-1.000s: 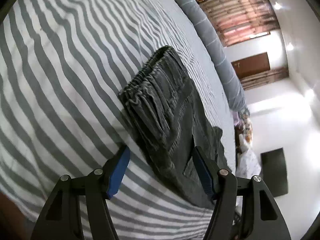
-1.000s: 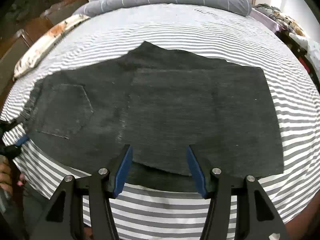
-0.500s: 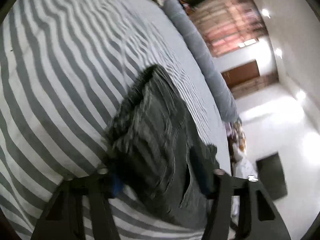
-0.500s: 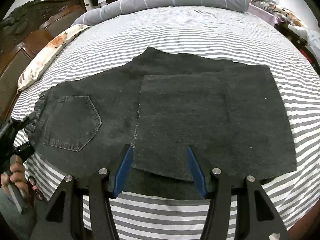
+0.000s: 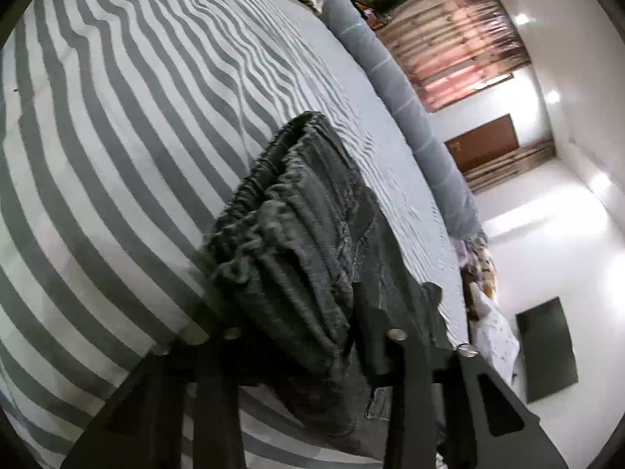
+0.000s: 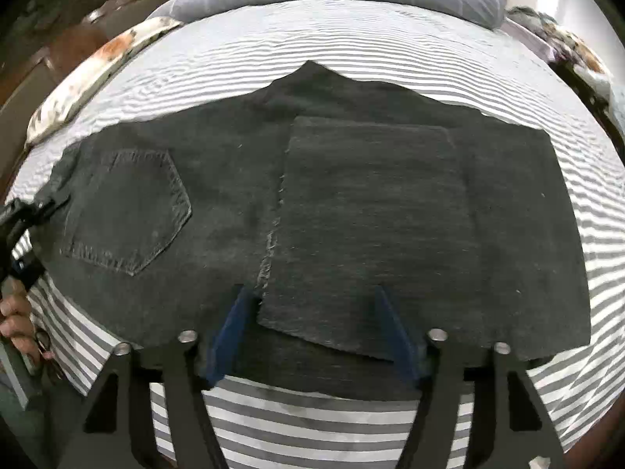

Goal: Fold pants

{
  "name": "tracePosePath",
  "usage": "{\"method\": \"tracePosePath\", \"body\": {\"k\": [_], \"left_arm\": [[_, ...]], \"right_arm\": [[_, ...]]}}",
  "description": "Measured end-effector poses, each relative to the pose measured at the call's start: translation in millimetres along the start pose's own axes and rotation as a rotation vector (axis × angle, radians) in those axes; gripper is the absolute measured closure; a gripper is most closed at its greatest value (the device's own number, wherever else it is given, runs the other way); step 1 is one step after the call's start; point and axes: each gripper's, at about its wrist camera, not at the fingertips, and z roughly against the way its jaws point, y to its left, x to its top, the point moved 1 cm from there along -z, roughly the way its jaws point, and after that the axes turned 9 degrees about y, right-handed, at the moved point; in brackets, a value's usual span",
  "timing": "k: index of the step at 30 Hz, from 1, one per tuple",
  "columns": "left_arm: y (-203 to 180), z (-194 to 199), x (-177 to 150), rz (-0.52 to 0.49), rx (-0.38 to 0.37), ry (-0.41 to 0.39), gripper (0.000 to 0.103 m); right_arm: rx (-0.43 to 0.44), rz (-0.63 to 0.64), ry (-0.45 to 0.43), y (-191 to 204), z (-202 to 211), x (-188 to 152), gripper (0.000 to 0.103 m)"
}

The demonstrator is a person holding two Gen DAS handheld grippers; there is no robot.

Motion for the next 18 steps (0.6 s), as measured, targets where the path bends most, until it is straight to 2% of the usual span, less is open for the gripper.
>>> {"method": "tracePosePath", "body": {"k": [3,6,10,15,18], "left_arm": [[-5.6,1.9,-2.5,0.004,0.009,-0.009,0.077],[-31.5,3.9,-3.6,-0.066,0.068,-0.029,0.078],[-77.9,15.2,-7.5,-0.179,0.092,-0.051,0.078],[-161.1,14.9,-22.3,-0.405,0.136,-0.068,0.078],[-214.2,6.4,-39.8,-0.539,0.124,-0.051,0.079]], "right_arm": [[-0.006,0.007,0.001,3.3,-0.4,0.4,0.034],[0.029,-0.012,0.003,-1.7,2.6,1.5,0.034],[0.08,-0.043,-0.003,-9.4,9.3,4.6,0.035],[0.127,-0.073,-0.038,-23.9,25.1,4.5,0.035],[0.187,-0.131,-0.076,-48.2,40.4,2.4,0.035]]}}
